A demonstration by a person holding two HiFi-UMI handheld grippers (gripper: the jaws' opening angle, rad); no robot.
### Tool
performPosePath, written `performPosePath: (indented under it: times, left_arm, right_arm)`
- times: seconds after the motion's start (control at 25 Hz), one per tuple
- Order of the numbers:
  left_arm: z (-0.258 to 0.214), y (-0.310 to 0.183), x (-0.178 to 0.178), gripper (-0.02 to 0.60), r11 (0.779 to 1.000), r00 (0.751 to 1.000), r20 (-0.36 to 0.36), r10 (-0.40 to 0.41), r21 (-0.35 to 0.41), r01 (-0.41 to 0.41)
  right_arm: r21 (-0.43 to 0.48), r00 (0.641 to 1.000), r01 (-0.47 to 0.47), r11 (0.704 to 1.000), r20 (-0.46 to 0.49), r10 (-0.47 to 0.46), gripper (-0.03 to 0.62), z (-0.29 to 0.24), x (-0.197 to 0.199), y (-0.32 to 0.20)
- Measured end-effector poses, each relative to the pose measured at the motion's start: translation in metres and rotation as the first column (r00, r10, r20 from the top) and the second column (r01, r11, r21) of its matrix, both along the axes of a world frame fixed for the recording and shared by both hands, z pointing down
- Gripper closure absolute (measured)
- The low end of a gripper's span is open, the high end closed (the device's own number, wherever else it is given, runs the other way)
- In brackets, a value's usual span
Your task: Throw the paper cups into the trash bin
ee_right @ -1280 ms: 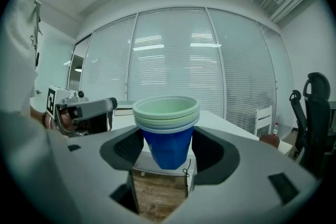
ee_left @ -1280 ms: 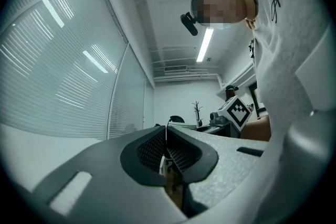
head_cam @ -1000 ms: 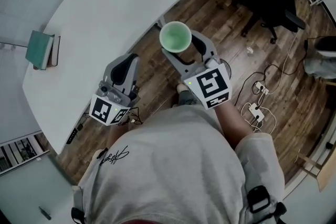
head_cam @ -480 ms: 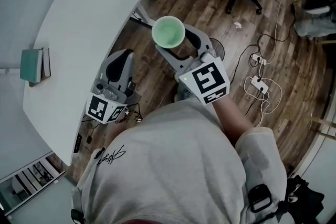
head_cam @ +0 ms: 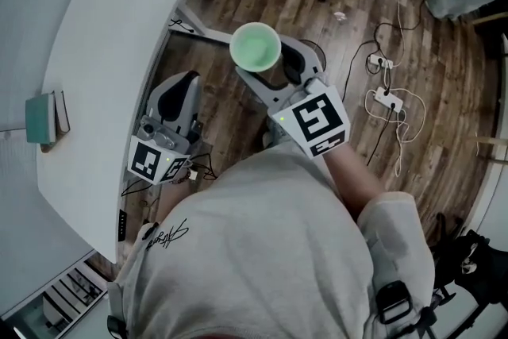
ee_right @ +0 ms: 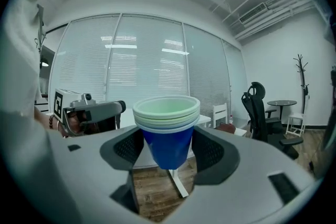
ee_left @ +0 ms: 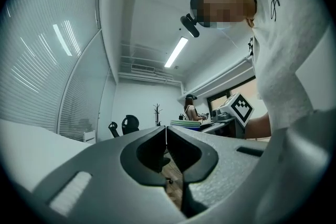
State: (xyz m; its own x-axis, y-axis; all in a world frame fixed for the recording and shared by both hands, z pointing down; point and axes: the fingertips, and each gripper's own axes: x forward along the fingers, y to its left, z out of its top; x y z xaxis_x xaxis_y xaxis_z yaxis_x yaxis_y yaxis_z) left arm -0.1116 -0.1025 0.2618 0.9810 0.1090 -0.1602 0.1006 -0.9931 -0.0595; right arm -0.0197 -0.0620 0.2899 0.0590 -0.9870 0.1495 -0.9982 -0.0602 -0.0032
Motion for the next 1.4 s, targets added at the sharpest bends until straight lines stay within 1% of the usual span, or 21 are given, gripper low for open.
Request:
performPosePath:
  times: [0.16, 0.28, 0.44, 0.72, 0.8, 0.92, 1.08, 1.24, 1.4]
  left_arm:
    - [0.0, 0.016, 0.009, 0.573, 0.999, 0.999, 0.005, 0.05, 0.009, -0.05]
    - [0.0, 0.021, 0.018, 0.573, 0.997, 0.997, 0.0, 0.081, 0.007, -0.081]
    - [0.001, 0.032, 0.033, 0.574, 0.992, 0.992, -0.002, 0.123, 0.005, -0.123]
    - [0.001, 0.053, 0.064, 0.573, 0.984, 0.984, 0.002, 0.179, 0.012, -0.179]
    - [0.0, 0.057, 0.073, 0.574, 0.983, 0.983, 0.004, 0.185, 0.012, -0.185]
    - [0.0, 0.066, 0.087, 0.574, 0.982, 0.982, 0.003, 0.186, 0.011, -0.186]
    - [0.0, 0.078, 0.11, 0.573, 0.984, 0.984, 0.003, 0.176, 0.008, -0.176]
    - [-0.001, 0.088, 0.134, 0.573, 0.987, 0.987, 0.007, 0.159, 0.011, -0.159]
    - [-0.003, 0.1, 0.158, 0.574, 0.991, 0.991, -0.004, 0.135, 0.006, -0.135]
  right_arm:
    - [0.003, 0.999, -0.042, 0.999, -0.001, 0.042, 0.309, 0.0, 0.004, 0.018]
    - [-0.018, 0.997, -0.071, 0.997, 0.003, 0.071, 0.309, 0.001, 0.009, 0.028]
    - [0.0, 0.993, -0.118, 0.993, -0.006, 0.118, 0.309, 0.001, 0.022, 0.042]
    - [-0.008, 0.984, -0.178, 0.984, 0.012, 0.178, 0.309, 0.007, 0.048, 0.07]
    - [-0.02, 0.983, -0.183, 0.983, 0.016, 0.184, 0.309, 0.008, 0.054, 0.076]
    - [-0.012, 0.982, -0.191, 0.982, 0.013, 0.191, 0.309, 0.007, 0.068, 0.088]
    - [-0.036, 0.981, -0.19, 0.981, 0.017, 0.191, 0.309, 0.007, 0.091, 0.106]
    - [-0.02, 0.984, -0.176, 0.984, 0.013, 0.176, 0.309, 0.006, 0.115, 0.118]
    - [-0.047, 0.989, -0.145, 0.988, 0.024, 0.146, 0.309, 0.007, 0.135, 0.13]
